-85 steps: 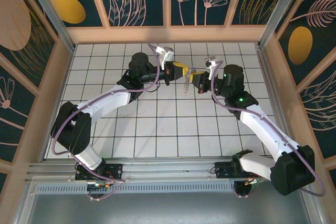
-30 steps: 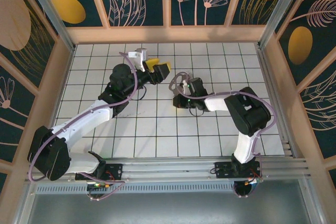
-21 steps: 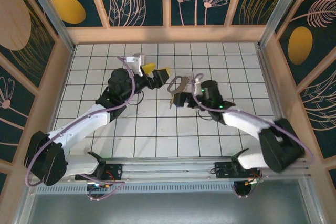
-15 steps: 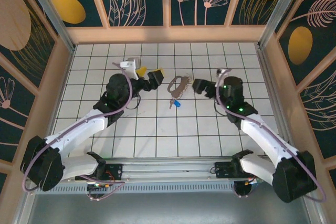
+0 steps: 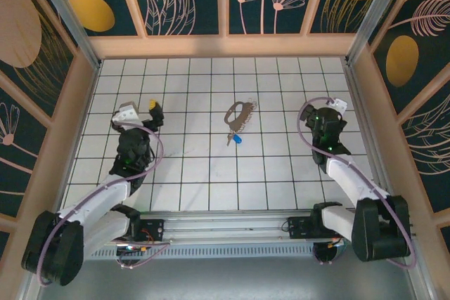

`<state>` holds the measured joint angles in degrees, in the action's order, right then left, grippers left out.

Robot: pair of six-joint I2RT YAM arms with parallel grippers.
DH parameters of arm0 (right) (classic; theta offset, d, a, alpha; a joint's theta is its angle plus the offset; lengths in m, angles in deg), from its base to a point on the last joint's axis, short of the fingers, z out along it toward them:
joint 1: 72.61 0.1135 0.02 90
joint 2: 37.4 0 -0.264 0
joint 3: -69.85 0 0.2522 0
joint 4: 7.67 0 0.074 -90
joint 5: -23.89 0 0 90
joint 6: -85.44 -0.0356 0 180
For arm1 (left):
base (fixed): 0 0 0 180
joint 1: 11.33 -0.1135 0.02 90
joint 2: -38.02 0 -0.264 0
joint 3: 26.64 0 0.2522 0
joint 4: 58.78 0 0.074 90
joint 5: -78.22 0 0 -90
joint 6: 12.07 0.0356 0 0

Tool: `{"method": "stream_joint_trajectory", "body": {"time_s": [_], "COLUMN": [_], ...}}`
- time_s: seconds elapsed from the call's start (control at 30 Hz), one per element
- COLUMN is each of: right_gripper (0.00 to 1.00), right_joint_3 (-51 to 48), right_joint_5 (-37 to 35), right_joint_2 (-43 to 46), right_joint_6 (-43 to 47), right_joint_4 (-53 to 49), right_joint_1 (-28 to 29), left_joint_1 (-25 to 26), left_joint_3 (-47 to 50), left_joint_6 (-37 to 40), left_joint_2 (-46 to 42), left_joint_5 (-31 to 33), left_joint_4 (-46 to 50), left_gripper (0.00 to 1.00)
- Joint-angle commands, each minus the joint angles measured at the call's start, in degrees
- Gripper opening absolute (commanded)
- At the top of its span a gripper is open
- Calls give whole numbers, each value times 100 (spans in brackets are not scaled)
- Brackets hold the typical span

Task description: Put the keys on the keyring

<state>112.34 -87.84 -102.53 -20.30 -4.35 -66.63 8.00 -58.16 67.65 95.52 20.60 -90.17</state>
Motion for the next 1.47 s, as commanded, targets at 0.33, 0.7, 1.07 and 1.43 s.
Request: {"method": "stream_joint_trajectory", "body": {"time_s": [0.33,0.7,1.07,1.43], "right_gripper": [99,99,99,99], "right_joint_3": [-1195,-1677,-1492,-1482], "right_joint_5": [137,2195,2420,2446], "right_joint_2": [-1244,-2262,-2311,-2310], "right_joint_6": [1203,1602,1530,1520], "right_joint_4": [3497,5633,5358,5340], "right_joint_1": [-427,-690,-819,-833], "left_joint_1": [-856,-1432,-1806,-1809], "left_joint_3": [1028,878,423,470], "left_joint_6": [869,820,482,492], "left_joint_2": [1687,3108,2987,2963], "left_joint_5": [-304,-1457,-1946,-1946], "left_joint_4": [-2808,-3943,-2822,-2883], "left_gripper": [99,99,99,99]}}
